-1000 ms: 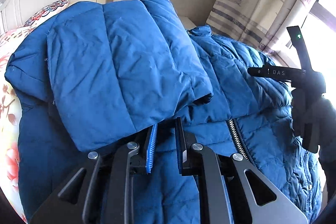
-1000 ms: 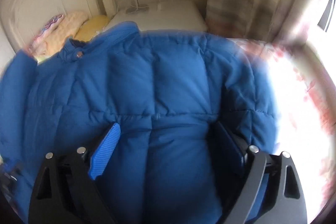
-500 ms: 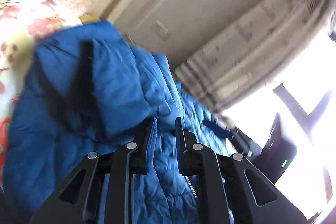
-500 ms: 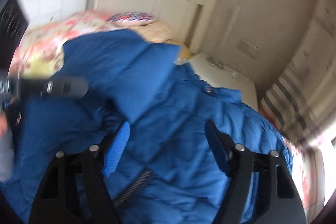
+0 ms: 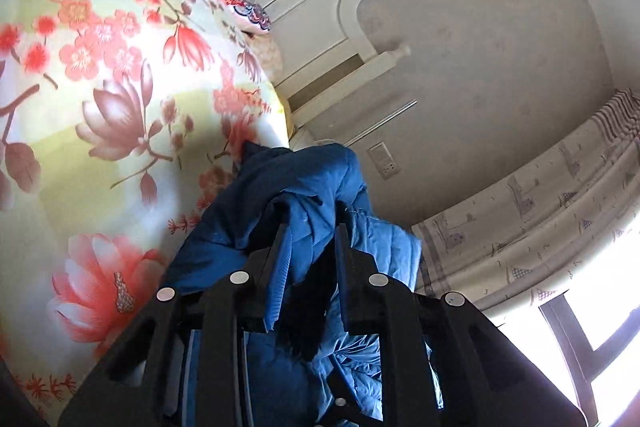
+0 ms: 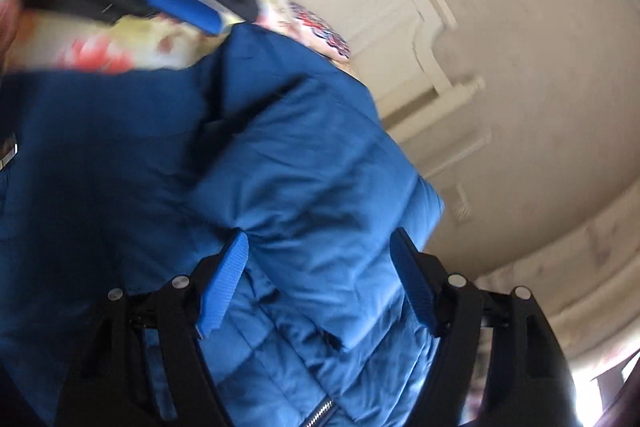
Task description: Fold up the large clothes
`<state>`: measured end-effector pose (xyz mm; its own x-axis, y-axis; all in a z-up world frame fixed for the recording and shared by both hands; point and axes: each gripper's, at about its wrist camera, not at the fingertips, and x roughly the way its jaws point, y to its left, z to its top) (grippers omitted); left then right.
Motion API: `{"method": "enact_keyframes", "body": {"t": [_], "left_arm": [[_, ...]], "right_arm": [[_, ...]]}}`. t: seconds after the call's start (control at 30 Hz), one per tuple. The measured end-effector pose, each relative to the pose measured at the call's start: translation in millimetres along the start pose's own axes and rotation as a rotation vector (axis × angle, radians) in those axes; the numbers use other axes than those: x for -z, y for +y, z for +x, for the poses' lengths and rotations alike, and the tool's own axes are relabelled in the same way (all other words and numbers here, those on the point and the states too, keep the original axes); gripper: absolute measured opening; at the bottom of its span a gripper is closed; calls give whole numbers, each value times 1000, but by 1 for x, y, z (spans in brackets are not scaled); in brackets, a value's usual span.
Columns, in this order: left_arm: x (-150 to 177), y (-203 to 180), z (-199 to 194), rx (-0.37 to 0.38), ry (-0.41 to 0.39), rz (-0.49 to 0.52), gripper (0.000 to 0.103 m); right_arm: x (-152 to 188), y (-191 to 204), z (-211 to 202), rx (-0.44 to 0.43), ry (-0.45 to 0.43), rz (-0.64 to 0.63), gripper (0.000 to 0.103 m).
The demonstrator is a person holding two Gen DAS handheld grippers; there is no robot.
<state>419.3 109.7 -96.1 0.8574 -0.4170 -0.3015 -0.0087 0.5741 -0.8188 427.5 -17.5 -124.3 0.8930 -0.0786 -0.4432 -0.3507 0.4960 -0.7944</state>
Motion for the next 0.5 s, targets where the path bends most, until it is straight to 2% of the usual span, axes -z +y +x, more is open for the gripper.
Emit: {"method": "enact_keyframes", "body": {"t": [0.13,0.17,0.2,0.23,0.3,0.4,0.43,0.47,0.5], "left_arm": [[-1,4,3,-12,0,-17,12],[1,4,3,-15,4,-19,12],[1,5,3,-21,9,-22,12],[2,6,4,-25,10,-22,12],[3,5,5,-38,16,-17,12],[4,3,7,-47,26,-6,12],[4,2,9,-50,30,-3,12],[5,1,10,-55,37,5,12],[6,0,11,-58,40,10,12]], "right_arm": [[-4,11,5,16,-4,-78,71],[-4,8,5,3,-11,-72,64],[-2,3,4,-53,-28,-53,31],[2,1,-2,-105,-38,-28,24],[7,-23,-11,-126,-66,113,13],[28,-76,-23,-203,-99,432,12],[36,-89,-25,-236,-110,507,16],[46,-101,-29,-275,-125,575,48],[54,-107,-31,-287,-123,589,94]]}}
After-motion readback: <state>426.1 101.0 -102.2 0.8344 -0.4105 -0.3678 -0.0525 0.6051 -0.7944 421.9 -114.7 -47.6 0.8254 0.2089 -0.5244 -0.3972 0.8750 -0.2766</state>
